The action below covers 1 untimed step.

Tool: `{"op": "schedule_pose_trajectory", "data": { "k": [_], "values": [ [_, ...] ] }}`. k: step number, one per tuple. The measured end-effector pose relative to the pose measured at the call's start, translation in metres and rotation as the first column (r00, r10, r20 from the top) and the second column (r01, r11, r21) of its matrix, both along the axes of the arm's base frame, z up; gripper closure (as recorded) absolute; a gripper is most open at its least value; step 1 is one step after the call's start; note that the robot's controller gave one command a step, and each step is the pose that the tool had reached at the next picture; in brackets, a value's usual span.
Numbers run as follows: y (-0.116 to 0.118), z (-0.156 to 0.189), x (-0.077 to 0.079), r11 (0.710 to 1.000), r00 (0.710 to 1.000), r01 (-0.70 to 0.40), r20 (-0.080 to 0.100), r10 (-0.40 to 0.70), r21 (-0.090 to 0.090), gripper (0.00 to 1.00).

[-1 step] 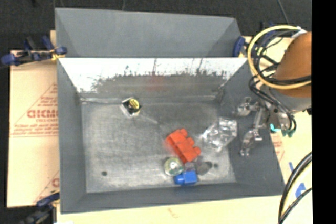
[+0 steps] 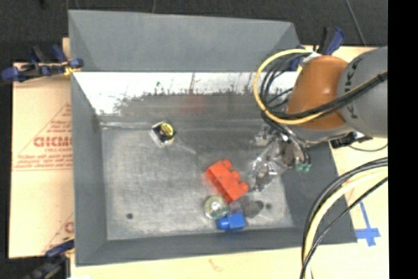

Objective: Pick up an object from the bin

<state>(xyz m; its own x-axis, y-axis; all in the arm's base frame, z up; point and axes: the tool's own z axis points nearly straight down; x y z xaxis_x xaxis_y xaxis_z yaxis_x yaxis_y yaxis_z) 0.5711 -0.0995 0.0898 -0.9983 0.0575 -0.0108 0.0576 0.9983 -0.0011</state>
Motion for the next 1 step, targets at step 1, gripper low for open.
{"op": "schedule_pose_trajectory", "data": {
  "k": [1],
  "values": [
    [0.0806,-0.0148,-0.0039,0.99,0.99,0.141,0.004,-0.141,0.0,0.0]
  ]
}}
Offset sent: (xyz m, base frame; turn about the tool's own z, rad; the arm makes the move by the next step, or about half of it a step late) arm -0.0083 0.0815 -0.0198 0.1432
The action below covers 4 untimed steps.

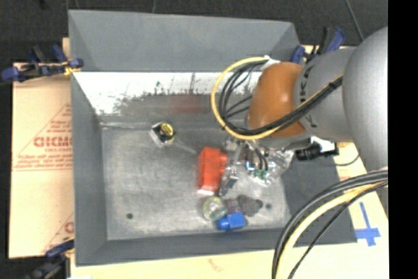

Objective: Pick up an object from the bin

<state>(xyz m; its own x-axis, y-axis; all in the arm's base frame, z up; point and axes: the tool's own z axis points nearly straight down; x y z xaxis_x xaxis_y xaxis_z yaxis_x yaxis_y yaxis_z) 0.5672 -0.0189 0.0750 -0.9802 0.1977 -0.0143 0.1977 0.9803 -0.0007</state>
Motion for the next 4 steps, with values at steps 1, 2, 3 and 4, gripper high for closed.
{"op": "schedule_pose_trajectory", "data": {
  "k": [1,2,3,4],
  "values": [
    [-0.002,0.001,0.001,1.0,1.0,-0.002,0.004,0.002,0.0,1.0],
    [0.001,0.244,0.032,0.987,0.987,-0.164,0.001,0.164,-0.001,1.0],
    [0.001,0.239,0.031,0.986,0.986,-0.164,-0.008,0.164,0.001,0.0],
    [-0.068,0.154,0.062,0.995,0.995,-0.1,-0.016,0.1,0.002,0.0]
  ]
}}
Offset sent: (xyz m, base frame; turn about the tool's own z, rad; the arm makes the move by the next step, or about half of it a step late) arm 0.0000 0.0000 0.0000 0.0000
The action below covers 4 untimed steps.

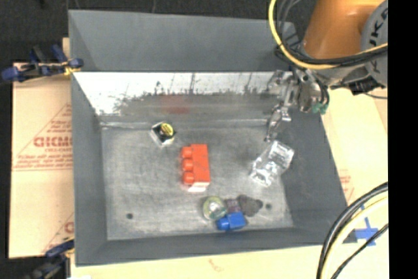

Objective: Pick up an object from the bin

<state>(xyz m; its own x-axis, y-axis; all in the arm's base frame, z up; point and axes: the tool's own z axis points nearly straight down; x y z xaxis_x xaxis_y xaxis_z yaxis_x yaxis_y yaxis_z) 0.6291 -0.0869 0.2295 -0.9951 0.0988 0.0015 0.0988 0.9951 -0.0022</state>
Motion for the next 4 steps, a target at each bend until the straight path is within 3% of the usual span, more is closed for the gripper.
{"op": "schedule_pose_trajectory", "data": {
  "k": [1,2,3,4],
  "values": [
    [-0.006,-0.077,-0.027,0.983,0.983,-0.181,0.014,0.181,0.002,0.0],
    [-0.033,-0.141,-0.092,0.909,0.909,-0.417,0.011,0.417,0.001,0.0],
    [0.013,-0.127,-0.154,0.93,0.93,-0.368,0.003,0.368,0.005,0.0],
    [0.01,-0.127,-0.152,0.93,0.93,-0.368,0.005,0.368,0.0,1.0]
  ]
}}
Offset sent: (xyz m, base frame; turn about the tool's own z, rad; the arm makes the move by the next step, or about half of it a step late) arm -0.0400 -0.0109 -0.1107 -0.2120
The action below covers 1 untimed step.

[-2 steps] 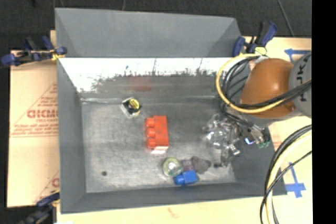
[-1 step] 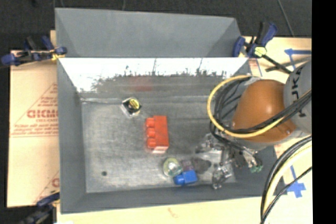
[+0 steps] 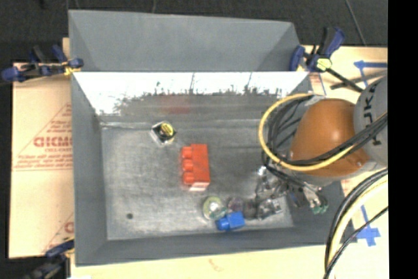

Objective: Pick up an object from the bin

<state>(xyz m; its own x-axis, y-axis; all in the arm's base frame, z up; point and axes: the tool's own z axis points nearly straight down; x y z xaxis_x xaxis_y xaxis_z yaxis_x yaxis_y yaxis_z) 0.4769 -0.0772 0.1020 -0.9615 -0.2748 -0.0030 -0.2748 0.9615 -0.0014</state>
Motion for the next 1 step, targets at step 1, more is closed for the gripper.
{"op": "schedule_pose_trajectory", "data": {
  "k": [1],
  "values": [
    [-0.0338,0.1356,0.05,0.904,0.904,-0.428,0.005,0.428,-0.006,1.0]
  ]
}}
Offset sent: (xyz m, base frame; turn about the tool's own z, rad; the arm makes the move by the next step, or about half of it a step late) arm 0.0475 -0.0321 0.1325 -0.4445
